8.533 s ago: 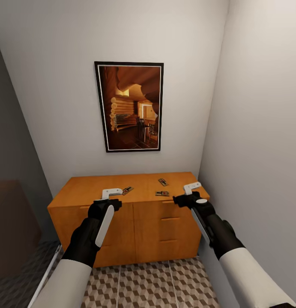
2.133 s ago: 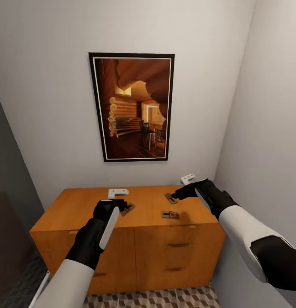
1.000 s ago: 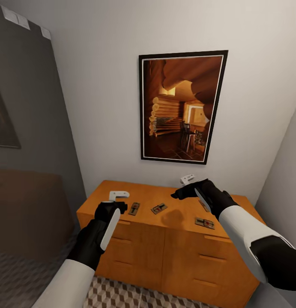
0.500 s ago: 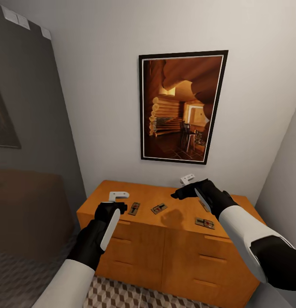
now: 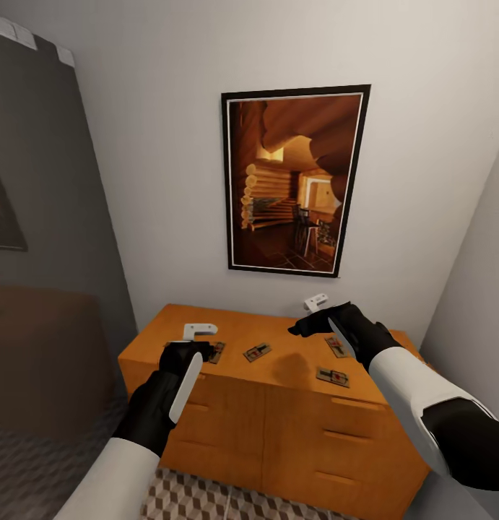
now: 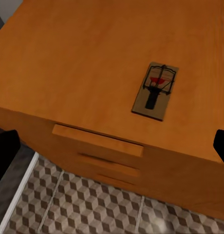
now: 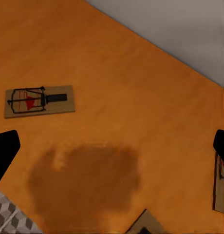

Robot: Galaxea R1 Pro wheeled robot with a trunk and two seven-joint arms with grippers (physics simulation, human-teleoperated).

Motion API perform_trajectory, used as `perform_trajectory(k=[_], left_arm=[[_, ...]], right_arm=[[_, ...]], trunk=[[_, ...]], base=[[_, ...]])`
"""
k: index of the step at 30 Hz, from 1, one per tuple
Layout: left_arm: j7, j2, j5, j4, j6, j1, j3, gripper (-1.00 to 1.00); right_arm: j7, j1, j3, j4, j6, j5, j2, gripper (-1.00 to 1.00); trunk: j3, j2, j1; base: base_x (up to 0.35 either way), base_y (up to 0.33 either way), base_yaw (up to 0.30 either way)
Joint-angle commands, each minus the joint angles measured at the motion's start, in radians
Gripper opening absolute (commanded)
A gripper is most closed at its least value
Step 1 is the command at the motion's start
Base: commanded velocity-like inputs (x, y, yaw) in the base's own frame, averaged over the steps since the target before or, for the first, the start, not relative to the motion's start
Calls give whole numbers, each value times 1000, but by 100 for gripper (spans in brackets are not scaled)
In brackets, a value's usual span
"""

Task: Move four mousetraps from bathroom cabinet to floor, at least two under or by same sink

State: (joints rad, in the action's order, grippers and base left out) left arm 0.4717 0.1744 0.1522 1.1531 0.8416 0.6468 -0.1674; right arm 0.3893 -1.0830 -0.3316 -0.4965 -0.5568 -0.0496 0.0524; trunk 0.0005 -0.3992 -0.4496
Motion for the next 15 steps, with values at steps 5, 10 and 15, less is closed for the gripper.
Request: perform_trajectory(k=[5,10,15], left_arm=[[10,0,11,0,2,1,-1,100],[10,0,11,0,2,1,-1,100],[10,0,12,0,2,1,-1,100]], right_arm=[[5,0,-3,-2,-3,-6,1,100],[5,0,-3,-2,-3,-5,1,100],[5,0,-3,-2,-3,-5,1,100]], trunk=[[-1,-1,0],[-1,-1,0],[-1,-1,0]], base=[[0,-233,0],[0,-60,0],[0,-15,0]])
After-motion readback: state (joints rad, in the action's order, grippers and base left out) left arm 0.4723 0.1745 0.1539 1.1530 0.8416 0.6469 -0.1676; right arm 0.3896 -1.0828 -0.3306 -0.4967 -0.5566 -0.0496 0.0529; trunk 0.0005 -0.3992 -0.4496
